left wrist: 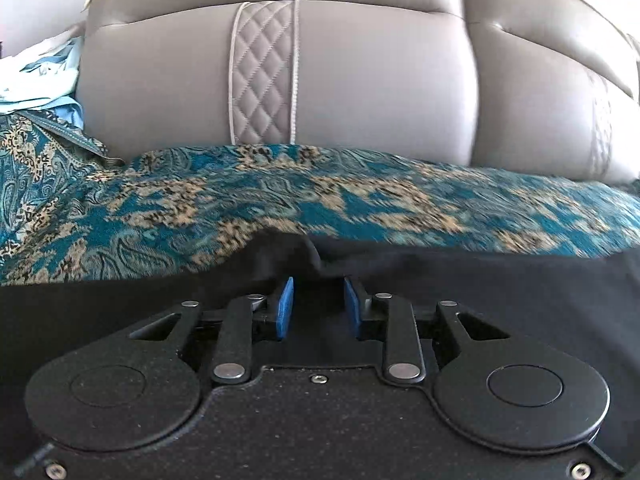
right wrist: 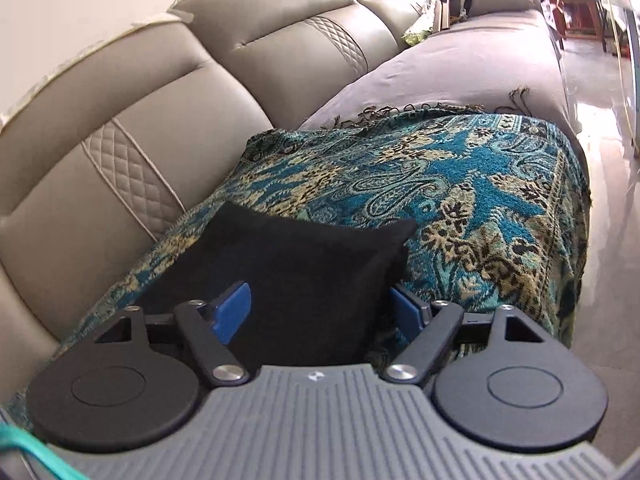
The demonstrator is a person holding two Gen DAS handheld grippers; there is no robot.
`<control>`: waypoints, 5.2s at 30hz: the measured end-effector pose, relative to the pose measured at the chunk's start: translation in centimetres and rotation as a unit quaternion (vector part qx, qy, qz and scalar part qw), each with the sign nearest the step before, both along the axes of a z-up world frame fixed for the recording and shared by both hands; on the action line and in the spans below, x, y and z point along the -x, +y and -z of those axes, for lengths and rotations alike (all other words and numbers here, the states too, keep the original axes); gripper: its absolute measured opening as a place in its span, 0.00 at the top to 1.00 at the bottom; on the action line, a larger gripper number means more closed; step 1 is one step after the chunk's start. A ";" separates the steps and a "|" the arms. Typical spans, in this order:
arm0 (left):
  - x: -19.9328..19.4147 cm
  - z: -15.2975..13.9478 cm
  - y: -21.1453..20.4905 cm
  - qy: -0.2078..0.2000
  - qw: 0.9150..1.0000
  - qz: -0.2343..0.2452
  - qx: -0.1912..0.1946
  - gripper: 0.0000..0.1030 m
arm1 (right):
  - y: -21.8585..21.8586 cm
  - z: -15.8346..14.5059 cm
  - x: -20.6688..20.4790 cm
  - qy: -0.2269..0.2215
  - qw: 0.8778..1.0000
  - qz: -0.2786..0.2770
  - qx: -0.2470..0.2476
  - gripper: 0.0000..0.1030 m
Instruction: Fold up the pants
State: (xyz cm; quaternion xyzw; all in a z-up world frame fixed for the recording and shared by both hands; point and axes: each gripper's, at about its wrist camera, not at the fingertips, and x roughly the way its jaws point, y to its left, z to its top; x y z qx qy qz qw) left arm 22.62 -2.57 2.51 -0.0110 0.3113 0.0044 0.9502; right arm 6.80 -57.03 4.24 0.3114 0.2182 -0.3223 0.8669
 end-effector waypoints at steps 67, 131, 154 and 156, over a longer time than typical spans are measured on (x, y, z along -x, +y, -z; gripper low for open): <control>2.7 -3.9 4.9 0.021 0.998 0.016 0.056 0.26 | 2.2 -2.3 -2.2 -0.053 0.996 -0.072 -0.009 0.89; 15.8 0.1 -3.1 0.006 0.990 0.126 -0.059 0.64 | 30.0 -0.5 1.5 0.073 0.891 -0.405 0.192 0.21; 16.7 1.0 -2.7 -0.022 0.990 0.124 -0.058 0.59 | 28.2 -2.2 -6.0 0.030 0.890 -0.426 0.158 0.15; 16.9 1.2 -2.7 -0.026 0.990 0.124 -0.056 0.59 | 28.8 -1.9 -8.0 0.042 0.887 -0.430 0.160 0.15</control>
